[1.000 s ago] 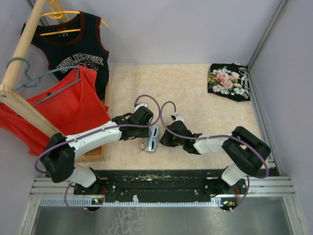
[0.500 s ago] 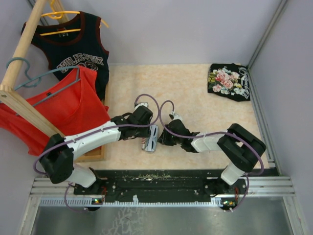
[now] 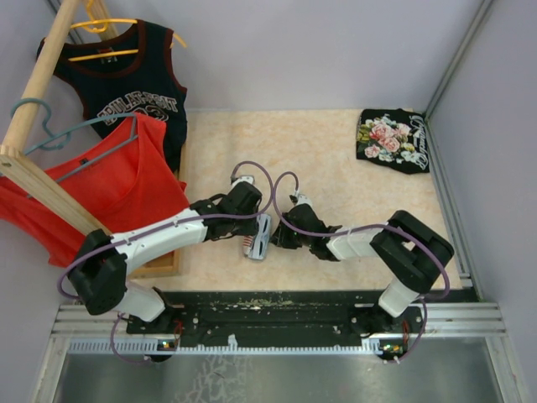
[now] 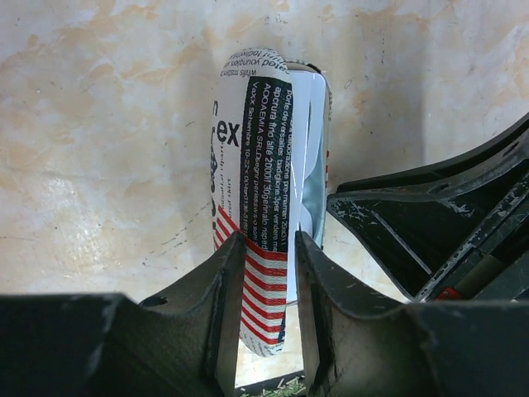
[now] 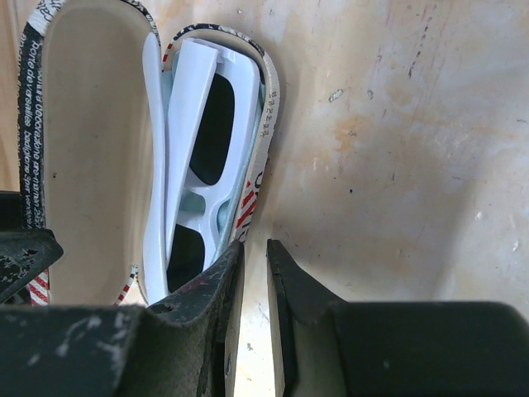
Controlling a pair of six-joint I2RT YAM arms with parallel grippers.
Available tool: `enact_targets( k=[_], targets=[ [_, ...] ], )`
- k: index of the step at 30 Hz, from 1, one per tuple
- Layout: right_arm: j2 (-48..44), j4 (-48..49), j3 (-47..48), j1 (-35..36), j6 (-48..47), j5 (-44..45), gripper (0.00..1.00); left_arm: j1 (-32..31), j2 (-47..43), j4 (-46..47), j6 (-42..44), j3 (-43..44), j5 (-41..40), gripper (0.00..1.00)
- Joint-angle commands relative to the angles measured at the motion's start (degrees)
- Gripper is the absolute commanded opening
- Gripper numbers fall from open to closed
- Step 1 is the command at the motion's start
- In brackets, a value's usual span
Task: Organize the sunglasses
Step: Close the sunglasses case at the center of the board.
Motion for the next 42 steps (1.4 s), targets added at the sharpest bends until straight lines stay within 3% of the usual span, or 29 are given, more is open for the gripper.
enact_targets(
  k=[1,42],
  targets=[
    [1.59,3.35,2.44,-0.40,-0.18,-0.70,0.19,-0.26,-0.53,2.52,0.67,-0.88,3.00,0.37],
    [4.63,4.21,2.52,-0.91,-0.46,-1.86,0.16,-0.34,3.79,7.43,0.67,-2.84,8.01,0.42]
  ],
)
